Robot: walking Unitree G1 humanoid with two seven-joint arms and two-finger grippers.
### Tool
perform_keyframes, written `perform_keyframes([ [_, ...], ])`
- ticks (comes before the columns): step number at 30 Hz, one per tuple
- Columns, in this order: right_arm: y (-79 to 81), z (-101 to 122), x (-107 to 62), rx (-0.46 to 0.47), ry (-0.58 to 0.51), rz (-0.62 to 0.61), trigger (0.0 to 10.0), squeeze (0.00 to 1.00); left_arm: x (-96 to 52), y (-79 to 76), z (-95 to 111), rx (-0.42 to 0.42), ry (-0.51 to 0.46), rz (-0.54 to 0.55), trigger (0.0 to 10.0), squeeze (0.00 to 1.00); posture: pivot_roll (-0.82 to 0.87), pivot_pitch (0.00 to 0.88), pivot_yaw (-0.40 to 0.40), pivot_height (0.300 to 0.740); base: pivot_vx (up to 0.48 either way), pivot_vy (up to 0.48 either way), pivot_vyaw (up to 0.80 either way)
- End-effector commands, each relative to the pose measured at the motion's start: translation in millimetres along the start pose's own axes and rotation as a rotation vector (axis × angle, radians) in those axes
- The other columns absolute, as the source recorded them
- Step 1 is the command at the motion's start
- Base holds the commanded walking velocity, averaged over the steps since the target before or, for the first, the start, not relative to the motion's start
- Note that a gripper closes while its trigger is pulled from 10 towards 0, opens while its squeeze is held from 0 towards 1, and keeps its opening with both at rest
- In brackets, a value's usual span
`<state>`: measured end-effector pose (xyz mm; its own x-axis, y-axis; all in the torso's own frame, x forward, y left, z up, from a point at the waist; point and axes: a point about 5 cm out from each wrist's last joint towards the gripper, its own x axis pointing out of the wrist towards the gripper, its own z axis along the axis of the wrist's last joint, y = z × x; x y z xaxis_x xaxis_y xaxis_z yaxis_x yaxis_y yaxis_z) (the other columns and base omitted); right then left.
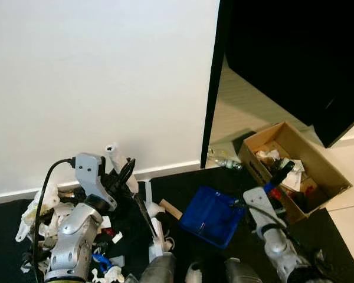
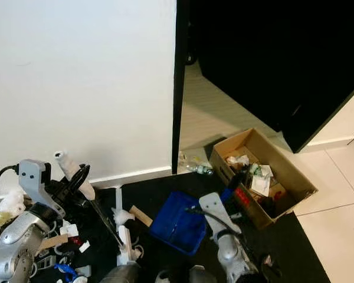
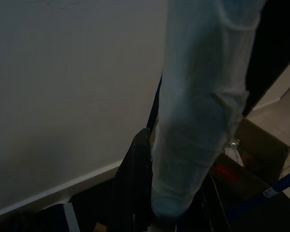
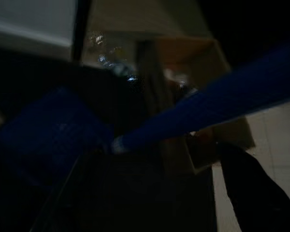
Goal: Sweep floor
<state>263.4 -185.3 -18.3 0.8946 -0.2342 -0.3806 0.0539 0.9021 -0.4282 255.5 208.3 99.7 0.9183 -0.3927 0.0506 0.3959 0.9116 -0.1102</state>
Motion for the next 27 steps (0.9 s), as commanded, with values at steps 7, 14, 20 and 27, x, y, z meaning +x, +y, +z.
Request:
perform_keyframes([
  [7, -1.6, -8, -1.9, -0.215, 0.020, -0.065, 10.0, 0.00, 0.0, -2.8, -4, -0.014, -0.004, -0.004, 10.0, 0.00, 0.16, 0.143, 0.048, 0.740, 0.000, 0.000, 0.00],
  [14, 8.1, -5, -4.5, -0.333, -0.028, -0.050, 10.0, 0.00, -0.6, -2.8, -5, -0.018, -0.007, 0.002, 10.0, 0.00, 0.16, 0.143, 0.046, 0.740, 0.000, 0.000, 0.00],
  [20, 5.7, -8, -4.7, -0.300, 0.018, -0.117, 10.0, 0.00, 0.0, -3.3, -5, -0.018, -0.008, 0.001, 10.0, 0.00, 0.15, 0.145, 0.047, 0.740, 0.000, 0.000, 0.00],
  [27, 4.5, -7, -3.5, -0.317, 0.017, -0.122, 10.0, 0.00, 2.1, -2.9, -4, -0.017, -0.013, 0.002, 10.0, 0.00, 0.15, 0.148, 0.043, 0.740, 0.000, 0.000, 0.00],
])
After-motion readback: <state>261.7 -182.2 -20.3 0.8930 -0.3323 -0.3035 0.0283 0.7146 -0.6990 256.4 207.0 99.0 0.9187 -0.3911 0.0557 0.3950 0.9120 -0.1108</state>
